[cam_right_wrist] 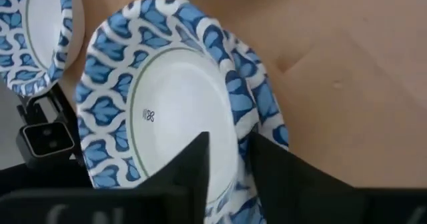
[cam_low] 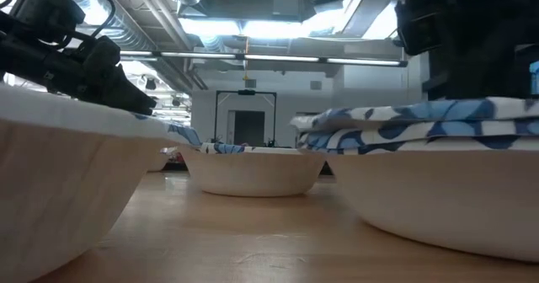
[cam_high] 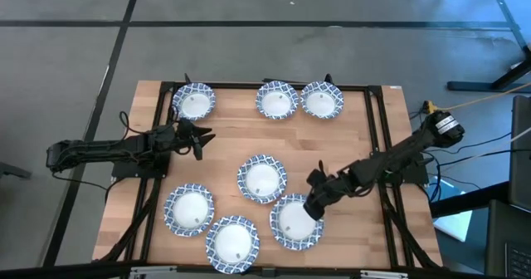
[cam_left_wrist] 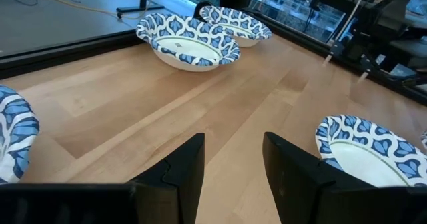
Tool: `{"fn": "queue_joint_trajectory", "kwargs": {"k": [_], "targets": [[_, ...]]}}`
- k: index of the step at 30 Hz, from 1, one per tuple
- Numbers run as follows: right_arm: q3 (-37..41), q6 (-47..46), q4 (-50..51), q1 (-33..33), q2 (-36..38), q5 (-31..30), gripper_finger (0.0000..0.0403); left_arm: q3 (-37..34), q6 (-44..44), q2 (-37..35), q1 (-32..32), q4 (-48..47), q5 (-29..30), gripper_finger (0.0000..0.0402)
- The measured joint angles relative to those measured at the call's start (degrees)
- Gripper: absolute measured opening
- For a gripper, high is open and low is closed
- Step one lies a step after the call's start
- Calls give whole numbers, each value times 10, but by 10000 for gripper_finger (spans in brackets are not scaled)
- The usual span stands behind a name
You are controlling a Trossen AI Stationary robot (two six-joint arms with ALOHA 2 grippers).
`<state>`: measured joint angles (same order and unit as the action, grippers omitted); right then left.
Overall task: Nest bowls inside each other
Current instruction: Stack the blue patterned bowl on the blue patterned bowls
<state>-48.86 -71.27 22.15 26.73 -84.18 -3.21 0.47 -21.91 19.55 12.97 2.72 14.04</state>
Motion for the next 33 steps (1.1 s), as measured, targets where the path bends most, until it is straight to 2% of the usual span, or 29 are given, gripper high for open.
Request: {"fn": "queue_joint_trajectory", "kwargs": {"k": [4, 8, 18, 21, 26, 33], "targets": [[0, 14, 0, -13, 6, -18, 147, 0, 0, 0, 0, 0, 0, 146], [0, 13, -2, -33, 17, -64, 159, 0, 0, 0, 0, 0, 0, 146], [0, 15, -32, -112, 17, -58, 157, 0, 0, 0, 0, 0, 0, 146], [0, 48, -63, -132, 11, -58, 157, 0, 0, 0, 0, 0, 0, 146], [0, 74, -112, -157, -1, -56, 157, 0, 0, 0, 0, 0, 0, 146], [0, 92, -110, -170, -18, -41, 157, 0, 0, -1, 0, 0, -1, 146]]}}
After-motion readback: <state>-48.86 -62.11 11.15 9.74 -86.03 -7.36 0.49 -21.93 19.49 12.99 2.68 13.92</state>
